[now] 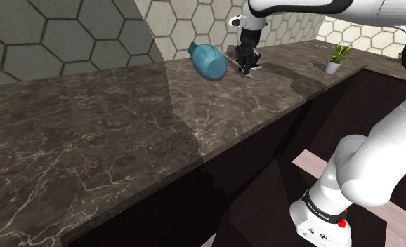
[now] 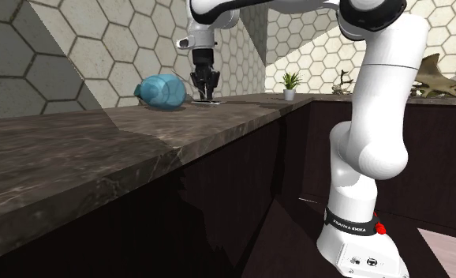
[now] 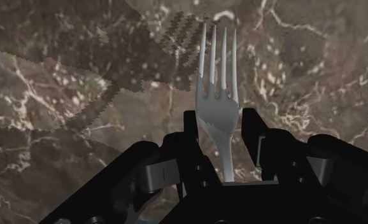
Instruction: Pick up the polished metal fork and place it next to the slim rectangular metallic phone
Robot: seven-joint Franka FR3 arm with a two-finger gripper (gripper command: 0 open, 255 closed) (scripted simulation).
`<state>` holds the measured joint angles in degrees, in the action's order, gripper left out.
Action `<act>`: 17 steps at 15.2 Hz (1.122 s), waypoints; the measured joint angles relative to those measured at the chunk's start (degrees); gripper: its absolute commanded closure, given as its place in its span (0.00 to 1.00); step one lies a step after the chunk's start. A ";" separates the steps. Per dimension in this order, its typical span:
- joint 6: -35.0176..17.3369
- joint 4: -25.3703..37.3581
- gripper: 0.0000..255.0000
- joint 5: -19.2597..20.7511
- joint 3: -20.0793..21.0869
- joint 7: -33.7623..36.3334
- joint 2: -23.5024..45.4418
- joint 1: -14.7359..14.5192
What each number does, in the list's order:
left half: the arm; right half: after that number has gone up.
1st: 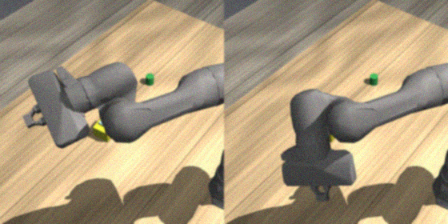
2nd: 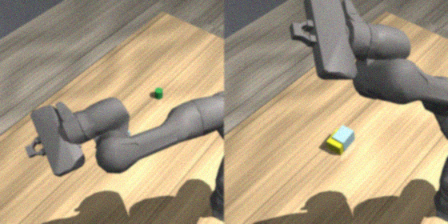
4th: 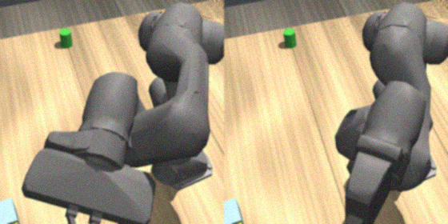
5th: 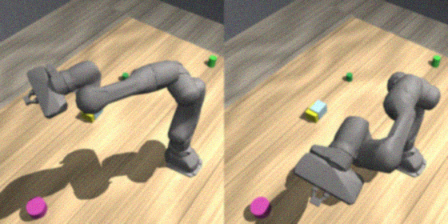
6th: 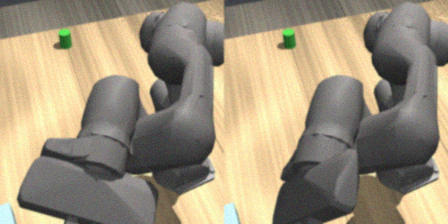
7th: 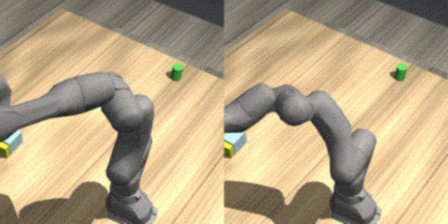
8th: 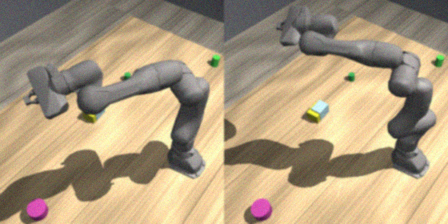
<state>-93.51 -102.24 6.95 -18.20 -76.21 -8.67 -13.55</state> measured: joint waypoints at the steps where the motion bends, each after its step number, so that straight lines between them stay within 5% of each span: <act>1: -0.59 -0.45 1.00 -0.02 0.03 0.14 0.10 -0.03; 10: -3.81 -3.93 1.00 0.25 -0.01 0.31 -0.84 0.09; 11: -3.76 -3.87 0.00 0.24 0.00 0.33 -0.80 0.09; 17: -3.60 -4.22 0.00 0.25 -0.01 0.39 -0.65 0.10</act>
<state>-97.11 -106.47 7.20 -18.21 -75.82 -9.32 -13.46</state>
